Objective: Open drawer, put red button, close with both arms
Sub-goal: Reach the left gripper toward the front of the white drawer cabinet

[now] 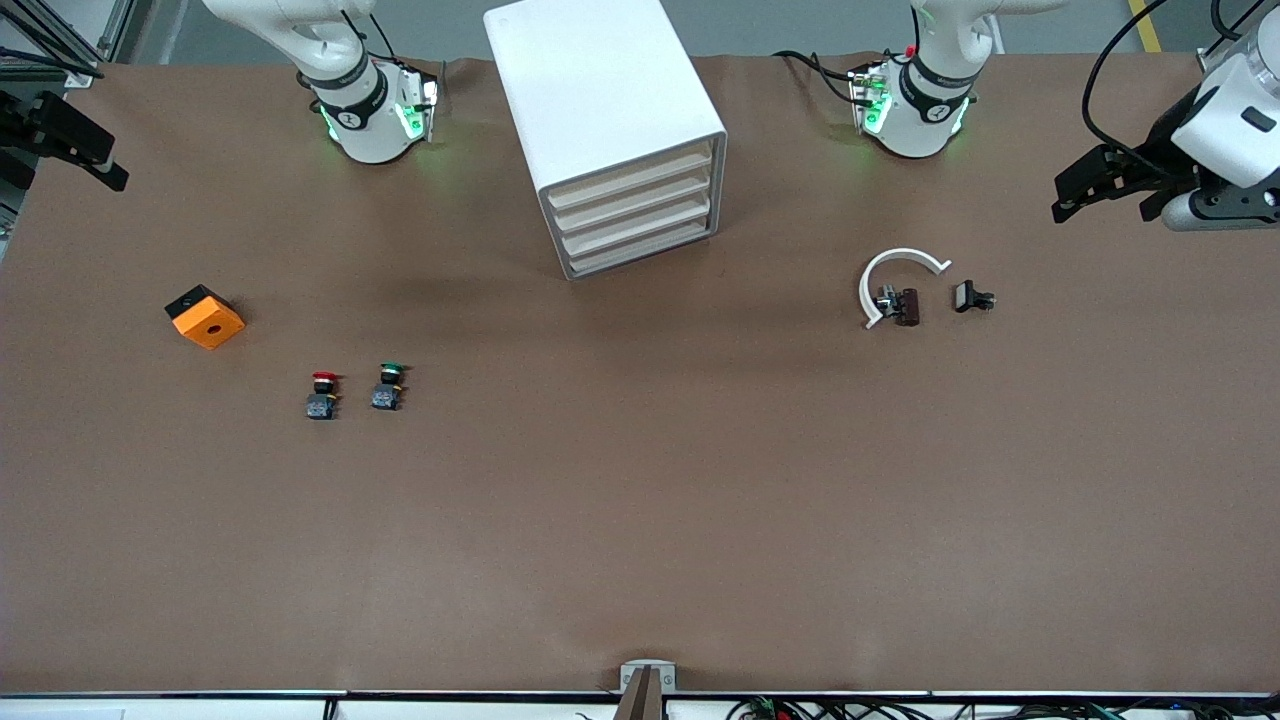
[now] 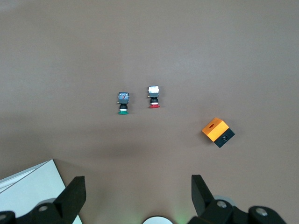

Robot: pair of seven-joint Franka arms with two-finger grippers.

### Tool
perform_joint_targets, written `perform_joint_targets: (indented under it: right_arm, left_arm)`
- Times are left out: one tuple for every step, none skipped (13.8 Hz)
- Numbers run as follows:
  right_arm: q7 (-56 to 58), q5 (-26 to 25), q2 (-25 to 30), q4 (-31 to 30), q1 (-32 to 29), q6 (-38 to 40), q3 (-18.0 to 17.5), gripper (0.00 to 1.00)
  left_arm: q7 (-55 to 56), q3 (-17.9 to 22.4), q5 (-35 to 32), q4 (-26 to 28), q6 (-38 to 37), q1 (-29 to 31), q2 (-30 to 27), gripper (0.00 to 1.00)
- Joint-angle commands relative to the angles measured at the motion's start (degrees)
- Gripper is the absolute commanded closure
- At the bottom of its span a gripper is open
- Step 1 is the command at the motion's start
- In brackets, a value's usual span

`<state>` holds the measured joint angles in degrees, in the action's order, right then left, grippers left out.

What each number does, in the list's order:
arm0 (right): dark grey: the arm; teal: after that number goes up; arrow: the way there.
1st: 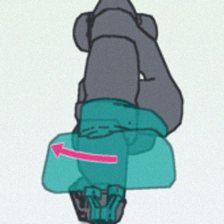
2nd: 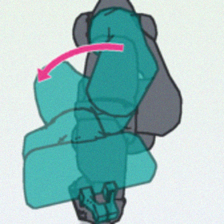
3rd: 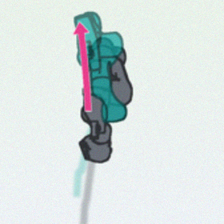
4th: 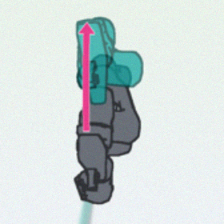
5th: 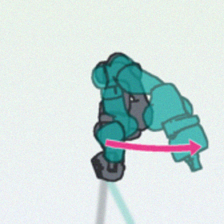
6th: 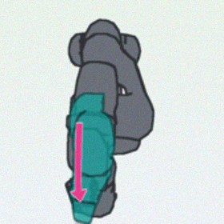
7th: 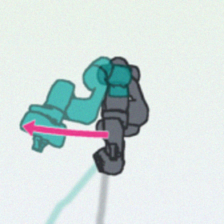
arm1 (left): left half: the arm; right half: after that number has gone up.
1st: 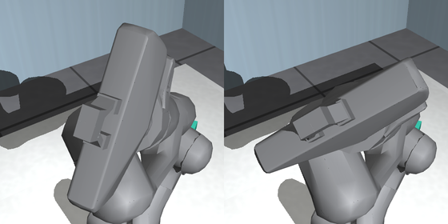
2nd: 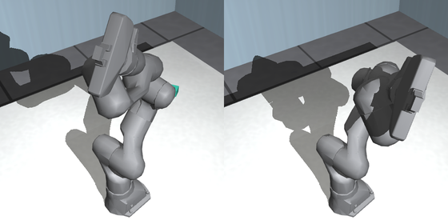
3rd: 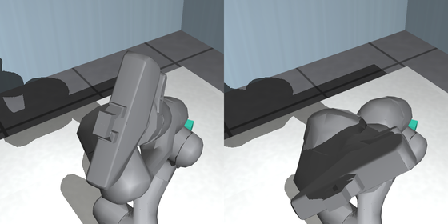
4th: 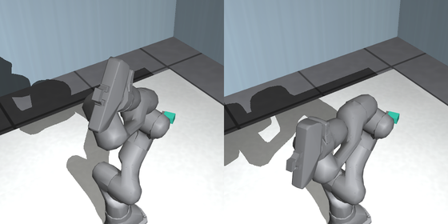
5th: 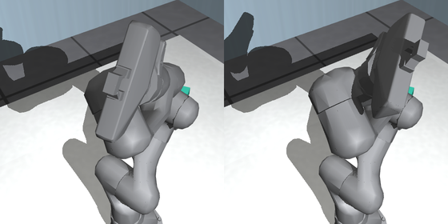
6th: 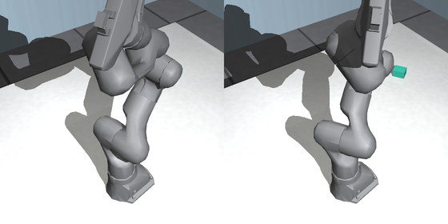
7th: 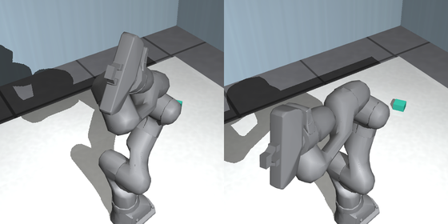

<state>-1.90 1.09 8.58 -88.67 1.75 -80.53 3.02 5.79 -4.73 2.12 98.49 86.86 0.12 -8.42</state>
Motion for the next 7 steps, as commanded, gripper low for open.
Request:
perform_joint_targets:
  right_arm:
    - [0.4, -0.7, 1.5, -1.4, 0.4, -0.2, 0.1, 0.0]
    - [0.4, -0.7, 1.5, -1.4, 0.4, -0.2, 0.1, 0.0]
    - [0.4, -0.7, 1.5, -1.4, 0.4, -0.2, 0.1, 0.0]
    - [0.3, -0.7, 1.5, -1.4, 0.4, -0.2, 0.1, 0.0]
    - [0.4, -0.7, 1.5, -1.4, 0.4, -0.2, 0.1, 0.0]
    - [0.4, -0.7, 1.5, -1.4, 0.4, -0.2, 0.1, 0.0]
    - [0.3, -0.7, 1.5, -1.4, 0.4, -0.2, 0.1, 0.0]
  left_arm:
    - [-0.3, -0.5, -0.7, -1.9, -2.2, 0.1, 1.2, 0.0]
    - [-0.1, -0.5, -1.0, -1.6, -2.2, 0.1, 1.4, 0.0]
    - [0.3, -0.5, -1.0, -1.7, -2.2, 0.3, 1.8, 0.0]
    - [0.5, -0.5, -0.9, -1.5, -2.2, 0.2, 2.7, 0.0]
    - [0.7, -0.5, -0.9, -1.3, -2.2, 0.1, 3.5, 0.0]
    - [1.4, -0.5, -0.7, -0.8, -2.2, 0.1, 4.1, 0.0]
    - [1.7, -0.5, -0.4, 0.0, -2.1, 0.1, 4.4, 0.0]
